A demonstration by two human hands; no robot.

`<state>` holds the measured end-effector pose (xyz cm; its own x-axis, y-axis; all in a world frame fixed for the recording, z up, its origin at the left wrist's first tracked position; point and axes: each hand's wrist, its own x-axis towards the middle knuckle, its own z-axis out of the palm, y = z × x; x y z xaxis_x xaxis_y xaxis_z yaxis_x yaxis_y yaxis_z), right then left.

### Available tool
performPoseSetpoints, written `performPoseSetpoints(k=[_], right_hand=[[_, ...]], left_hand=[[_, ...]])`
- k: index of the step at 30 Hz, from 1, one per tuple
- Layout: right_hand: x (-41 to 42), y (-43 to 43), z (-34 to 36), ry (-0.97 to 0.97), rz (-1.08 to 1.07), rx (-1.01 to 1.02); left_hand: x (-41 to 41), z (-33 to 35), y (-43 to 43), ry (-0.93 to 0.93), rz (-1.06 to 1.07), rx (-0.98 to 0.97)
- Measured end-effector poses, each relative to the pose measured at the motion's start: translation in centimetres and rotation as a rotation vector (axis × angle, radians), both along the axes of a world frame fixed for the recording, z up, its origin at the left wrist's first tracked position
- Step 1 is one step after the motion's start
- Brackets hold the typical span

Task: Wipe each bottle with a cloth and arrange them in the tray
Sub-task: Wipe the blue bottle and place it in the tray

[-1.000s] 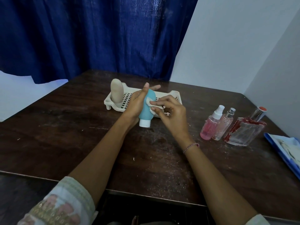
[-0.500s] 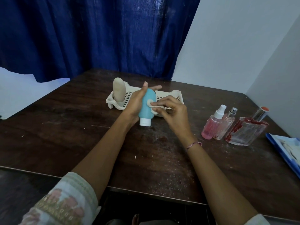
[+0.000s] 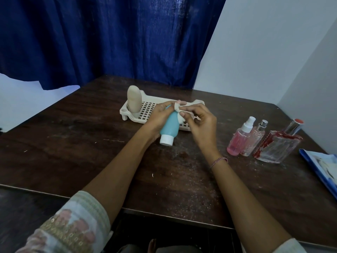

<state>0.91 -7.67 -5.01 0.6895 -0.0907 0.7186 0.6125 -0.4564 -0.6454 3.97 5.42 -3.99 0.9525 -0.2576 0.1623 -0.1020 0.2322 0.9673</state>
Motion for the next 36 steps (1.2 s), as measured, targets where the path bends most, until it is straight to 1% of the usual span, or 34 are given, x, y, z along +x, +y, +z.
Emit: performPoseSetpoints(k=[4, 8, 10, 12, 14, 16, 20, 23, 26, 27, 29, 30, 32, 34, 36], right_hand=[[-0.2, 0.8, -0.3, 0.052, 0.072, -0.010], [-0.5, 1.4, -0.4, 0.145, 0.268, 0.017], [-0.9, 1.8, -0.4, 0.189, 0.341, 0.041], [-1.3, 2.4, -0.5, 0.178, 0.350, 0.022], [-1.4, 2.8, -0.6, 0.115, 0.298, -0.056], [-1.4, 2.9, -0.7, 0.041, 0.226, -0.148], [-1.5, 2.9, -0.7, -0.038, 0.121, -0.249], [-1.7, 2.8, -0.5, -0.097, 0.032, -0.358], [-1.7, 2.9, -0.4, -0.115, -0.019, -0.365], [-1.7, 2.8, -0.4, -0.124, -0.034, -0.365], [-1.7, 2.8, -0.3, -0.143, -0.062, -0.370], [-1.7, 2.7, -0.3, -0.147, -0.070, -0.370], [-1.7, 2.6, -0.2, -0.140, -0.071, -0.357], [-1.8, 2.6, -0.2, -0.122, -0.062, -0.332], [-1.9, 2.7, -0.1, -0.117, -0.055, -0.324]], left_hand=[[0.0, 0.2, 0.3, 0.022, 0.049, -0.099], [0.6, 0.5, 1.1, 0.073, 0.222, -0.203], [0.8, 0.6, 1.4, 0.038, 0.322, -0.269], [1.0, 0.7, 1.5, 0.015, 0.417, -0.336], [1.3, 0.6, 1.6, 0.008, 0.475, -0.387], [1.6, 0.2, 1.6, -0.021, 0.502, -0.339], [1.9, -0.3, 1.0, 0.050, 0.480, -0.282], [1.4, -0.1, 0.6, 0.012, 0.424, -0.290], [0.9, 0.1, 0.0, 0.016, 0.323, -0.286], [0.8, 0.0, -0.2, 0.030, 0.264, -0.263], [0.8, -0.1, -0.5, 0.034, 0.186, -0.143], [0.9, -0.3, -0.5, 0.034, 0.191, -0.075], [1.1, -0.4, -0.5, 0.038, 0.221, -0.016], [1.2, -0.5, -0.3, 0.064, 0.172, -0.053], [1.1, -0.3, -0.2, 0.165, 0.058, -0.199]])
